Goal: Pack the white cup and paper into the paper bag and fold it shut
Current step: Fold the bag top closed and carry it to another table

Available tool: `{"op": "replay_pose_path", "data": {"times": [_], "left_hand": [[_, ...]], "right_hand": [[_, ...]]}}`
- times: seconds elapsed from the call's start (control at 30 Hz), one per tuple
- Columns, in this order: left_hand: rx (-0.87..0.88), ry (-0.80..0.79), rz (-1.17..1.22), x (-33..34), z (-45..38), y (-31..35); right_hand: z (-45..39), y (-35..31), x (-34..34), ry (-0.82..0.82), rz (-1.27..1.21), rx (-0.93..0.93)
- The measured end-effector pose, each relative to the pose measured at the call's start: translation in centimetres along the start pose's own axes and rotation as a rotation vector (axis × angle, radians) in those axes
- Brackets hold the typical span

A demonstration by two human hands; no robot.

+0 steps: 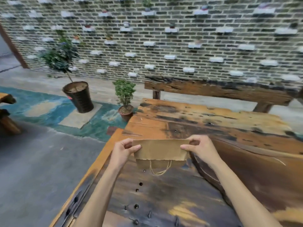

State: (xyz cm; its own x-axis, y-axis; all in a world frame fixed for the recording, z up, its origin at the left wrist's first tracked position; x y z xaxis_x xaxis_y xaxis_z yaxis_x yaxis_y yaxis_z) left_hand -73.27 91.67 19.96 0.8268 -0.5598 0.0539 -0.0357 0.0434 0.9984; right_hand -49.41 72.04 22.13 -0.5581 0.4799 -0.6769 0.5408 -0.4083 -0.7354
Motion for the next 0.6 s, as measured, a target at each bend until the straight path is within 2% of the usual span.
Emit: {"op": "replay_pose_path", "data": {"times": [0.3,0.6], "left_hand": [[-0.174,-0.168,-0.115,1.3,-4.0,-7.0],[-0.267,-0.178,-0.266,1.3,-9.4,-13.1]], "right_hand": [[0.6,4.5,4.5,-0.018,0.142,0.210],[-3.5,9.4,9.0,-0.104,0.112,0.367]]}}
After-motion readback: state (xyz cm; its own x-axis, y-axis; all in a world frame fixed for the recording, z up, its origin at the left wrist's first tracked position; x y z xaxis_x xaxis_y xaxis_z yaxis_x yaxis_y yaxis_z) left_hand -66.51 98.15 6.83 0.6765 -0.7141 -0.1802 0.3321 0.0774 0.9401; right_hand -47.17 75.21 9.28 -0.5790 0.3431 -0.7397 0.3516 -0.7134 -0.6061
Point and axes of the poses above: each hand's wrist, its own z-axis away from the middle knuckle, its own x-axis out of the palm, y = z × x, the point moved 3 cm from there along -z, towards the middle knuckle, and after that the axes turned 13 degrees about z, right-handed, at the moved point
